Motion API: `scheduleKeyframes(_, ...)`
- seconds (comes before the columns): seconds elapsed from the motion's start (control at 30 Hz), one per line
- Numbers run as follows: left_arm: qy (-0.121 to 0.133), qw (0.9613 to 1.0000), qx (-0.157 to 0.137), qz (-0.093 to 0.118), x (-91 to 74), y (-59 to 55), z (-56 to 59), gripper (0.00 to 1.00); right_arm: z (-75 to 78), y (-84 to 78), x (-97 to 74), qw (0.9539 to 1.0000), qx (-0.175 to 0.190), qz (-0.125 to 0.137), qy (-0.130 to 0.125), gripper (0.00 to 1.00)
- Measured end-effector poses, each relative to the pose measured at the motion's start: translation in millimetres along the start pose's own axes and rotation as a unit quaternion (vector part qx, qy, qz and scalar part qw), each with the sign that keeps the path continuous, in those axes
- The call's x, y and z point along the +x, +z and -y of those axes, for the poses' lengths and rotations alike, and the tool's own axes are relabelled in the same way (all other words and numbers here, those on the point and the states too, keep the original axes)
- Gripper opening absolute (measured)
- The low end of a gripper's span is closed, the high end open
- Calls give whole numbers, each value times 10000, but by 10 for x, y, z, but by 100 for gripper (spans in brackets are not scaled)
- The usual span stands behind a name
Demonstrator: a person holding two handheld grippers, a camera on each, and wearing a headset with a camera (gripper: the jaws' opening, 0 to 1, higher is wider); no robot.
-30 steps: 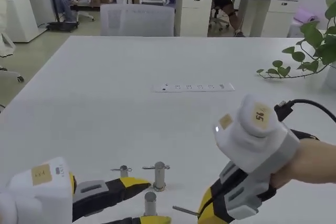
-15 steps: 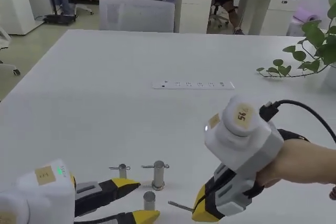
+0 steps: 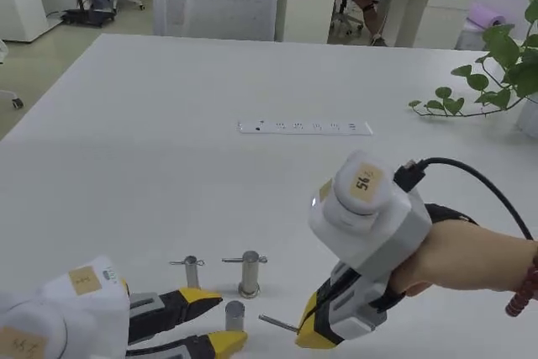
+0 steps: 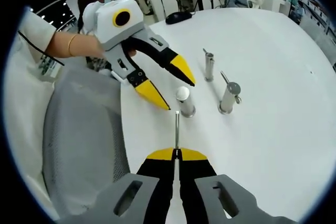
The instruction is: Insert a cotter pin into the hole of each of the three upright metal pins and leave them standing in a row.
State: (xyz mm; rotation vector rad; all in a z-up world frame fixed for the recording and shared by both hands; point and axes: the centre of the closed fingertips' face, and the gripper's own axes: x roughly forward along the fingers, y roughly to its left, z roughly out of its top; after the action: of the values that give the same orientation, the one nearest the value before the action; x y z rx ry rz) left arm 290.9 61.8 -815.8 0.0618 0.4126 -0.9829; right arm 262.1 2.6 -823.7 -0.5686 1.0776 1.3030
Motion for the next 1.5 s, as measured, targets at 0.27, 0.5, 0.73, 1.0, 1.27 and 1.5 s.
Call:
scheduleKeyframes(0.27, -9, 10000, -38, -54, 54, -59, -14, 25, 16, 21, 55, 10000, 61, -41, 4, 3)
scheduleKeyframes(0.5, -35, 10000, -16, -61, 91, -70, -20, 22, 41, 66, 95, 10000, 63, -53, 5, 3)
scheduleKeyframes(0.73, -43, 10000, -34, -70, 121, -85, -35, 18, 32, 83, 121, 9999, 50, -92, 54, 3)
scheduleKeyframes(1.0, -112, 9998, -42, -149, 142, -130, -13, 13, 37, 113, 140, 9999, 32, -104, 46, 3)
scheduleKeyframes(1.27, -101, 9998, -34, -142, 147, -131, -12, 12, 40, 122, 145, 9997, -3, -256, 44, 3)
scheduleKeyframes(1.5, -56, 9999, -46, -122, 148, -131, -16, 12, 58, 130, 159, 9991, -27, -421, 24, 3)
